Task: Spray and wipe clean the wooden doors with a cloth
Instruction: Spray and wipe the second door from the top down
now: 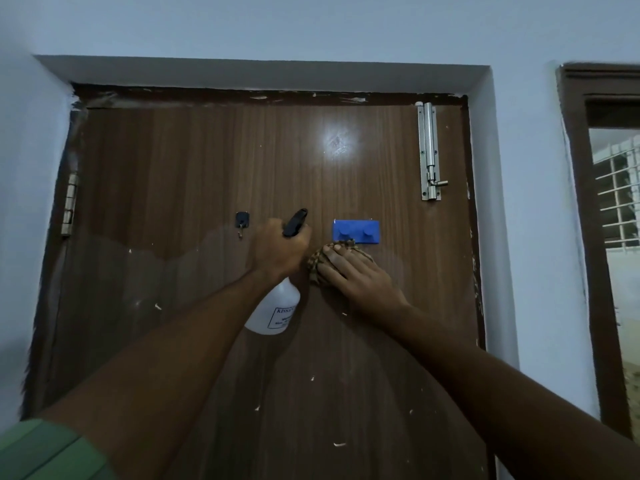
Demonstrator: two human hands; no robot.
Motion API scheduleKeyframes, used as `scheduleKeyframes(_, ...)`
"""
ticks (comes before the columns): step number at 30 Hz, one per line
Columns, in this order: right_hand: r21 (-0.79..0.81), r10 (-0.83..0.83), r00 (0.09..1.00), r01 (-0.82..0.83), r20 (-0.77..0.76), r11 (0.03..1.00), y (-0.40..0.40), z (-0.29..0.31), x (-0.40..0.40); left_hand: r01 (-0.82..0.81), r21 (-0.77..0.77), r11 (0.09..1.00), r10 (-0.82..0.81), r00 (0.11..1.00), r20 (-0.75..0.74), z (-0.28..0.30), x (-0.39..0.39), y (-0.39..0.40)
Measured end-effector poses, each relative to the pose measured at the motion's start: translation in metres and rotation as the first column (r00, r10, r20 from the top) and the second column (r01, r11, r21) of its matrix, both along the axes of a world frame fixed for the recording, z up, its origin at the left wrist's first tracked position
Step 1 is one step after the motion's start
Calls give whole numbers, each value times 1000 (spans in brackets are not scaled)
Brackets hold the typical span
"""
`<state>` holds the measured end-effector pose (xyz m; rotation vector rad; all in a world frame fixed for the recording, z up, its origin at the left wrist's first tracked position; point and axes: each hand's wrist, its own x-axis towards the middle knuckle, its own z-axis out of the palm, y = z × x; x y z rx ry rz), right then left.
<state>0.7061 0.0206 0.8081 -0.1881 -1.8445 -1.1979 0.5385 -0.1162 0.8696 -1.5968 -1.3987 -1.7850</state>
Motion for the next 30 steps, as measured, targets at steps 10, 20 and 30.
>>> scheduleKeyframes(10, -132, 2, 999, 3, 39, 991, 12, 10, 8, 21, -23, 1000, -22, 997, -72, 0, 17, 13)
scheduleKeyframes(20, -262, -67, 950, -16, -306, 965, 46, 13, 111, 75, -240, 968, -125, 973, -197, -13, 43, 27)
scheduleKeyframes(30, -340, -117, 825, -95, -553, 936, 56, -60, 136, 141, -243, 960, -181, 972, -152, -20, 78, 36)
